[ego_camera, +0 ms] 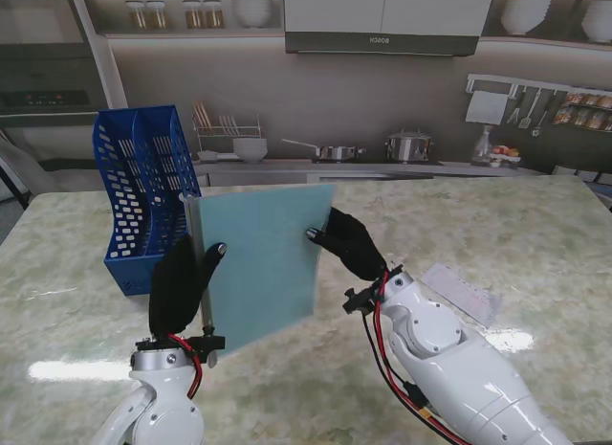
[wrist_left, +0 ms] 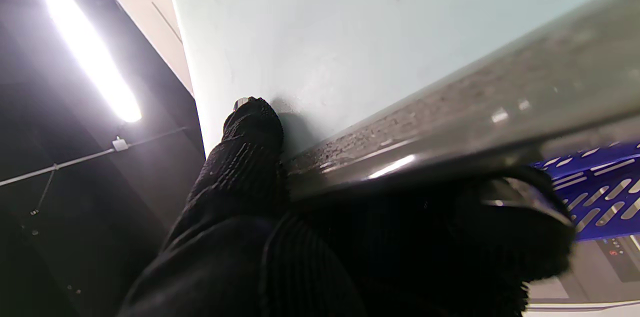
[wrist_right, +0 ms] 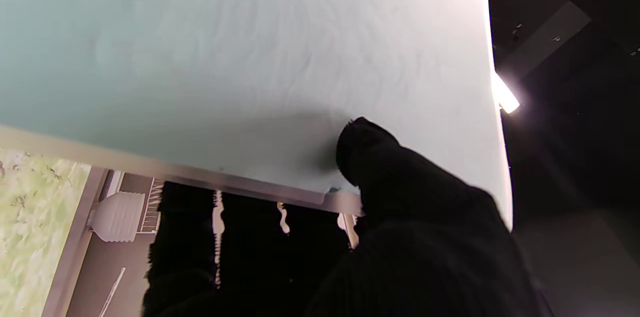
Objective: Open the sliding file folder, put the receipt in and insert it into the document holder
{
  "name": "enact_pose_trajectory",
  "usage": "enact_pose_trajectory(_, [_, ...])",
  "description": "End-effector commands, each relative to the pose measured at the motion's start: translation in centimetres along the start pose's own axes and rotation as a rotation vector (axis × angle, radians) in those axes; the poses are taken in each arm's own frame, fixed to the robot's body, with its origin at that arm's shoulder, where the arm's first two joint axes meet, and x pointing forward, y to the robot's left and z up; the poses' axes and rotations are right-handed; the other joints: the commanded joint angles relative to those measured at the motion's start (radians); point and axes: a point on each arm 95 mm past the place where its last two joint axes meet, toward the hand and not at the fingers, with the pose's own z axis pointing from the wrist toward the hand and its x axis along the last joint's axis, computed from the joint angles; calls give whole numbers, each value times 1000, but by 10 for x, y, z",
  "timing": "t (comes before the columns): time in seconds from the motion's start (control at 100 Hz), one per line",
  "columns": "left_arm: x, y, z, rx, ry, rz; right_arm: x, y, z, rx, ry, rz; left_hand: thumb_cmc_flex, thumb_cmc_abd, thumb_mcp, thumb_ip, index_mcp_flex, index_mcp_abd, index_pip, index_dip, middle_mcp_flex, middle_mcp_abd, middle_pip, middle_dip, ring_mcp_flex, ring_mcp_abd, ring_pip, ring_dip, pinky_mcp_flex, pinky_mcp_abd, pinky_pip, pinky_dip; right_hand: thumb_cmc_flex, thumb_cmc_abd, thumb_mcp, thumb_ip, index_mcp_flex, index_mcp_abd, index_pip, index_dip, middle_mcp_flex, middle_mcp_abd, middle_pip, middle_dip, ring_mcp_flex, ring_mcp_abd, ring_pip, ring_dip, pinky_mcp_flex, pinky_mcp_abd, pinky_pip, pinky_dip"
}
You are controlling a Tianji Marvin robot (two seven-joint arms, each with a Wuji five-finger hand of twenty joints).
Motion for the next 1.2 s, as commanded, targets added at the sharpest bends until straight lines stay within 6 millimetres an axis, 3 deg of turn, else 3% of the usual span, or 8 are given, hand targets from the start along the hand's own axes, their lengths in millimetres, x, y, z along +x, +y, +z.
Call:
enact_pose_trajectory(0.0, [3, -2, 1, 10, 6, -9, -3, -1, -5, 5, -17, 1, 164, 96, 53, 9, 65, -3, 144, 51, 38, -142, 55, -4, 16, 156, 32, -4, 3, -171, 33, -17, 66, 64, 46, -11, 38, -50, 3, 24, 1, -31, 10, 21, 28, -20, -2, 8, -4, -33, 27, -23])
enact_pose_trajectory(0.24, [2, -2, 0, 2, 8, -10, -4, 6, -9, -24, -46, -6, 164, 96, 54, 9, 66, -2, 144, 52, 39, -141, 56, -4, 16, 157, 32, -4, 3, -171, 33, -17, 78, 111, 6, -7, 49, -43, -18, 50, -1, -22, 20, 22, 32, -11, 8, 16, 0, -40, 35, -20])
enact_pose_trajectory(0.54, [2, -2, -1, -11, 7, -13, -7, 14, -13, -60, -86, 10, 164, 96, 52, 9, 67, -2, 144, 52, 38, -143, 56, -4, 16, 158, 33, -3, 3, -171, 33, -17, 80, 116, -34, -10, 35, -16, -29, 46, 6, -19, 28, 21, 38, -8, 17, 19, 4, -50, 48, -16])
enact_pose_trajectory(0.57, [2, -2, -1, -12, 8, -14, -7, 14, -13, -62, -87, 12, 164, 94, 54, 10, 67, -3, 144, 52, 38, -143, 57, -3, 17, 157, 33, -3, 3, -171, 33, -17, 96, 121, -86, 1, 31, -16, -17, 32, 12, -20, 33, 14, 41, -9, 22, 19, 4, -53, 52, -14])
enact_pose_trajectory(0.79, [2, -1, -3, -22, 18, -20, -6, 14, -12, -62, -85, 23, 164, 96, 52, 9, 69, -2, 144, 51, 39, -143, 57, -4, 18, 158, 33, -3, 3, -171, 33, -17, 89, 120, -186, 15, 20, -16, 37, -13, 33, -24, 36, -13, 55, -13, 21, 12, 10, -58, 59, -10])
enact_pose_trajectory(1.19, [3, 1, -5, -43, 24, -33, -7, 12, -9, -64, -90, 37, 164, 96, 50, 9, 68, -3, 144, 51, 40, -143, 57, -4, 17, 158, 32, -4, 3, -171, 33, -17, 70, 101, -202, 22, 61, -37, 66, -7, 70, -27, 57, -14, 83, -6, 49, 22, 28, -66, 84, -1])
